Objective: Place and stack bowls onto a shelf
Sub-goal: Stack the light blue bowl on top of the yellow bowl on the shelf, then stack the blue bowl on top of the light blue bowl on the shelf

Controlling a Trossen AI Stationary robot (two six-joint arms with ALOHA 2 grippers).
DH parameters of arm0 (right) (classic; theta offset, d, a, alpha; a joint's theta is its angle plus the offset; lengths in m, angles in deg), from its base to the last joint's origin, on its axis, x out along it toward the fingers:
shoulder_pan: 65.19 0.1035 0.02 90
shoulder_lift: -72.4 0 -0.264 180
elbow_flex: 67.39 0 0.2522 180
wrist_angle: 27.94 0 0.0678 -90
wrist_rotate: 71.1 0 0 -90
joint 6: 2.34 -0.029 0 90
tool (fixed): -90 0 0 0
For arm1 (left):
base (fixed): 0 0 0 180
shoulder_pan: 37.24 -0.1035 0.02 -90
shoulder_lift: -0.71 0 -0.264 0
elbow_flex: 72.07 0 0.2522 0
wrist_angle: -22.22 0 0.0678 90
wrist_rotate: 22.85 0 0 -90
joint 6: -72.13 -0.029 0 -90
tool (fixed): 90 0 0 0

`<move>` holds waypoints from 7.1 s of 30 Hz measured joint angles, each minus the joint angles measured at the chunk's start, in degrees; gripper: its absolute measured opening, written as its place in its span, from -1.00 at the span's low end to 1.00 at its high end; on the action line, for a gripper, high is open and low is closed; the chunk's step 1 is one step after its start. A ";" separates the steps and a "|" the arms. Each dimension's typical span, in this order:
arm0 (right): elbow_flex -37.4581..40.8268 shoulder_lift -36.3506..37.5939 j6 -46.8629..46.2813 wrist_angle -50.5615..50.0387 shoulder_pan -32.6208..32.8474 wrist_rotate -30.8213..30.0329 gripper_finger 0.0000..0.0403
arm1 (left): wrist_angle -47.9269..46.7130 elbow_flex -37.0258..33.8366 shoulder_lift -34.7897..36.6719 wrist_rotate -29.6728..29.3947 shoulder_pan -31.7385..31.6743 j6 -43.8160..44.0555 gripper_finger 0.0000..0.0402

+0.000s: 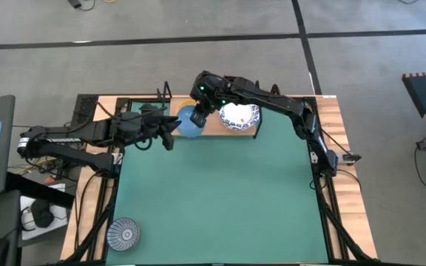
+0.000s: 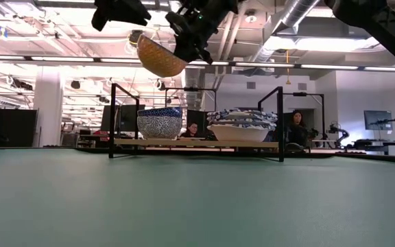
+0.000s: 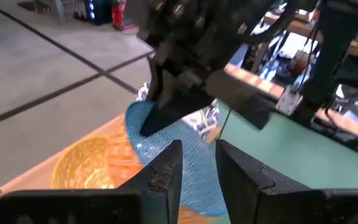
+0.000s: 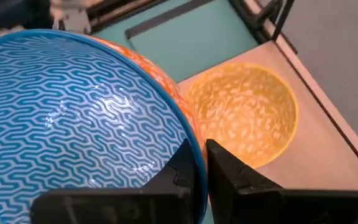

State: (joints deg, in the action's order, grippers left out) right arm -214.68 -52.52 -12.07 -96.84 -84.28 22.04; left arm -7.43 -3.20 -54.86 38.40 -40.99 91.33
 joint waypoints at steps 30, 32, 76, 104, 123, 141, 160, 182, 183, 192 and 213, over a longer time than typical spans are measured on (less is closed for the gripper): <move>-0.13 -10.07 -9.53 2.46 -7.42 1.34 -0.74 | -12.25 3.17 -1.07 -4.01 -0.11 5.65 -0.58; -0.11 -10.36 -9.33 0.96 -7.65 1.69 -0.73 | -12.79 3.17 -1.05 -4.05 -0.11 6.45 -0.58; 0.07 -7.54 -6.25 6.20 -6.92 2.39 0.04 | -26.90 3.12 -0.98 2.33 2.36 19.63 -0.58; 0.08 -7.66 5.74 -1.74 -0.22 2.52 -0.01 | -28.63 3.12 -0.98 -0.50 3.82 19.02 -0.58; 0.00 -6.29 5.21 -4.70 1.88 1.42 -0.01 | -28.84 3.10 -0.98 -1.06 3.82 16.22 -0.58; 0.00 -7.65 4.90 -6.20 2.22 -1.89 -0.01 | -29.73 3.10 -0.98 -0.39 3.82 14.40 -0.58; -0.92 -4.82 4.22 -10.90 6.06 -0.24 -0.01 | -35.47 3.08 2.76 14.35 3.85 11.49 -0.58; 13.02 -7.78 8.95 10.36 11.32 -19.82 -0.24 | -43.26 -6.51 4.22 20.65 12.80 17.01 -0.58; 13.17 -7.77 9.13 10.67 11.04 -19.84 -0.24 | -43.24 -6.51 4.24 20.54 12.81 17.05 -0.58; 14.04 -7.56 10.03 12.80 7.59 -20.77 -0.25 | -43.18 -6.51 4.22 20.41 12.80 17.05 -0.58; 14.01 -7.54 3.17 9.38 9.08 -0.26 -0.13 | -45.92 -9.20 4.26 42.67 14.51 14.50 -0.58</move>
State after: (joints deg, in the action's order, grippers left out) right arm -200.67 -60.06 -8.90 -87.46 -75.19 21.79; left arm -53.34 -12.40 -50.60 81.07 -26.48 105.84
